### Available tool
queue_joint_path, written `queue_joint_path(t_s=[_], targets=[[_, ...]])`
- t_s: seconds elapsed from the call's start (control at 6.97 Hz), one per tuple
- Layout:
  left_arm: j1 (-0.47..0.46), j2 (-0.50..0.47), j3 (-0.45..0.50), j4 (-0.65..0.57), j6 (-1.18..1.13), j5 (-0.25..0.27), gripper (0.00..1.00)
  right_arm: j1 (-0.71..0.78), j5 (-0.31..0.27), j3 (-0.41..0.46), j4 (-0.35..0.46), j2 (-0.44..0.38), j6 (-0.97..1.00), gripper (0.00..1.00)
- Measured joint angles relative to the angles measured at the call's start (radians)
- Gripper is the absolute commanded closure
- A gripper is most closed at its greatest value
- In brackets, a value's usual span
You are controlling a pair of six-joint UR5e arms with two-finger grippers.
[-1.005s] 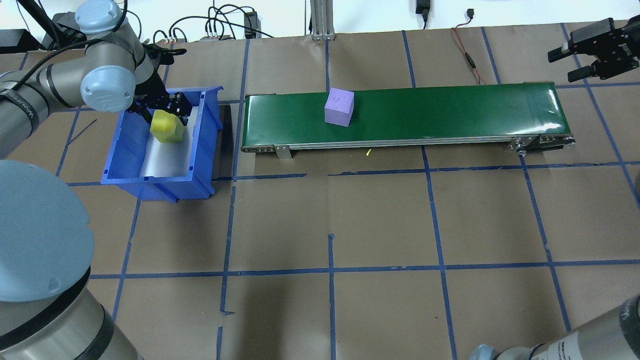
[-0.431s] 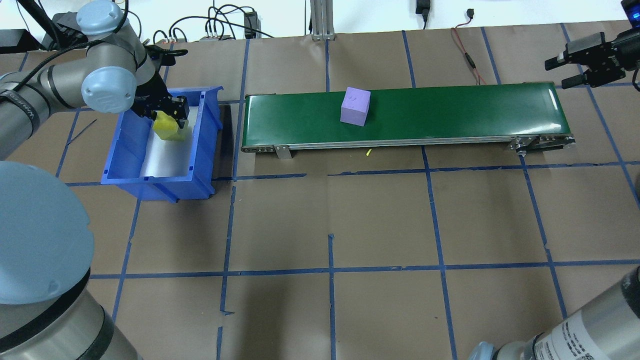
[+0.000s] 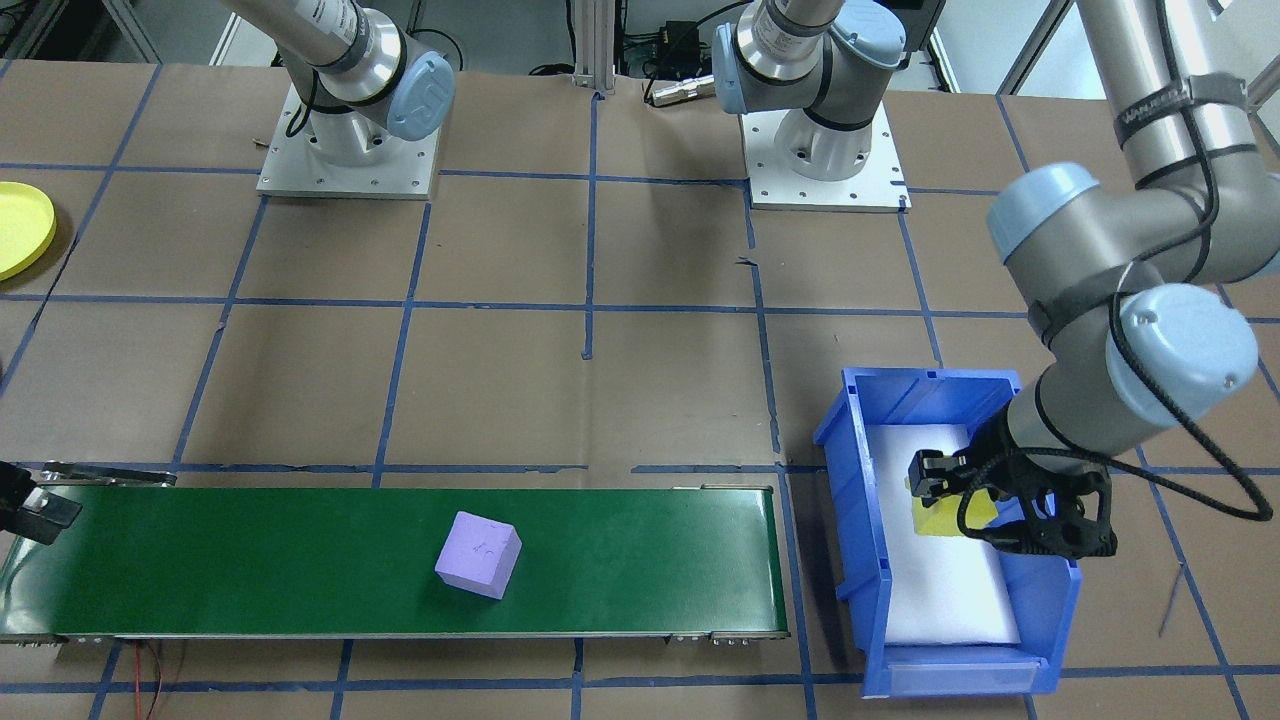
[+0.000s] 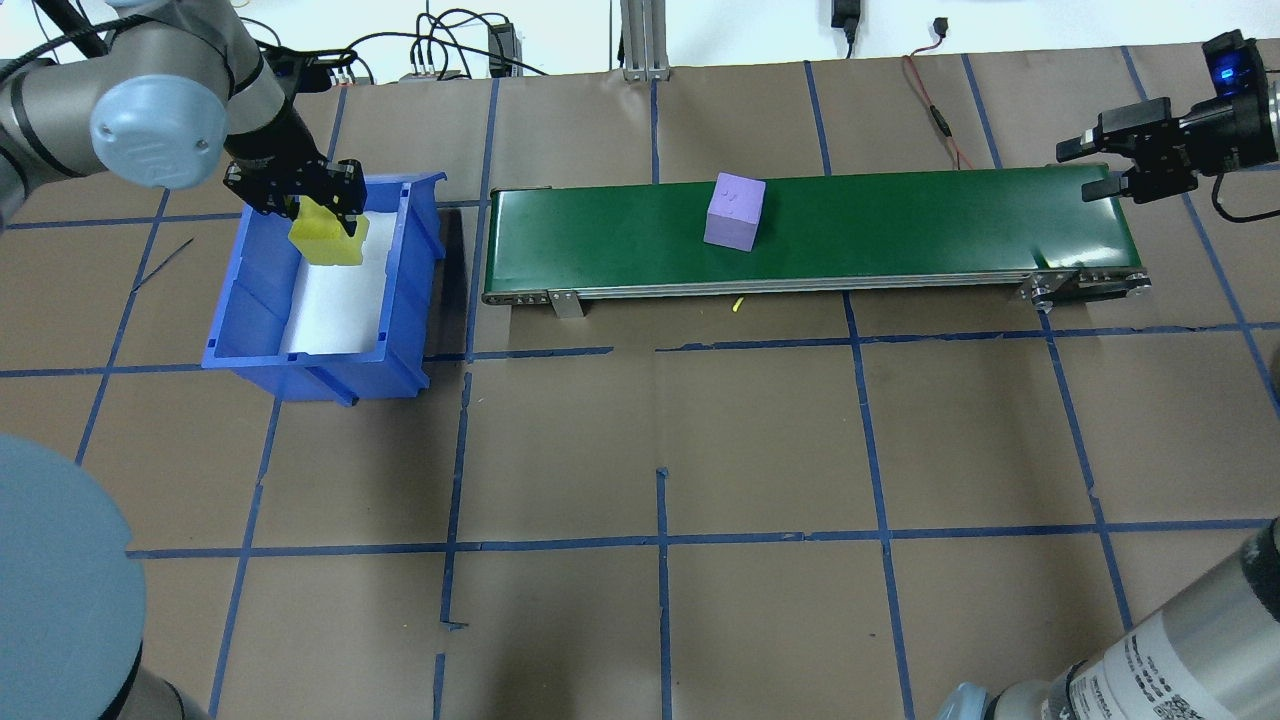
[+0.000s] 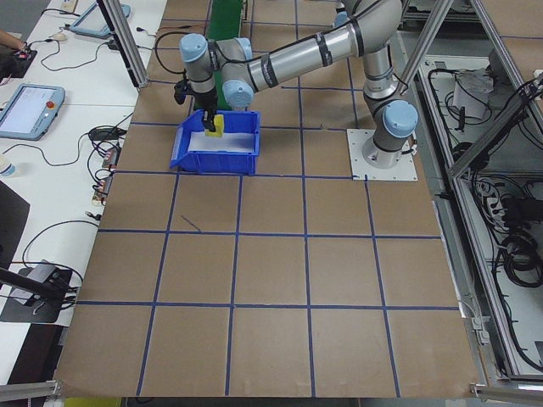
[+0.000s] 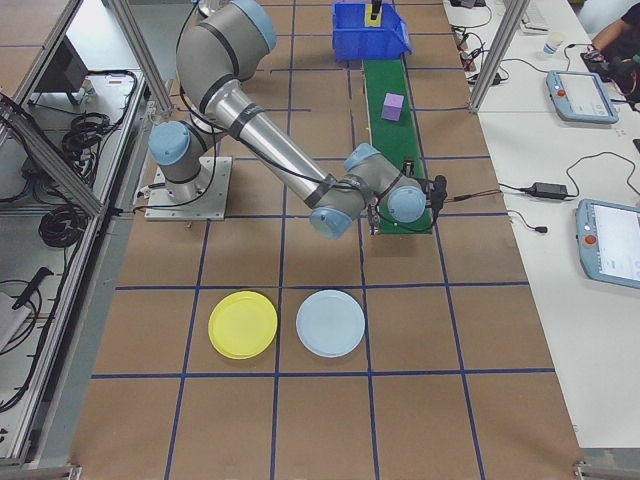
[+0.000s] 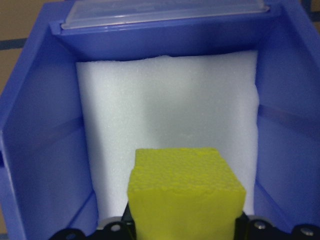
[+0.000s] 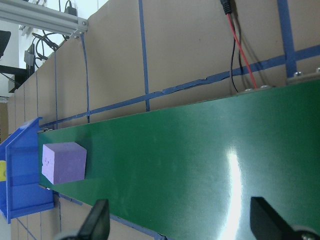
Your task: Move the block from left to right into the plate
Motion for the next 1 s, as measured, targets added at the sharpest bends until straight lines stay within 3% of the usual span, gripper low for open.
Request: queue_joint_path(t_s=[0.43,1.0], targets=[[-0.134,0.052,0.001,-0.029,-0.17,-0.046,0.91,0.016,0.015,0.028,0.0,-0.012,-0.014,0.0],[-0.221,-0.061,-0.01,0.149,-0.259,-0.082,0.87,0.017,0.014,0.123,-0.004,-0.149,0.003,0.0]])
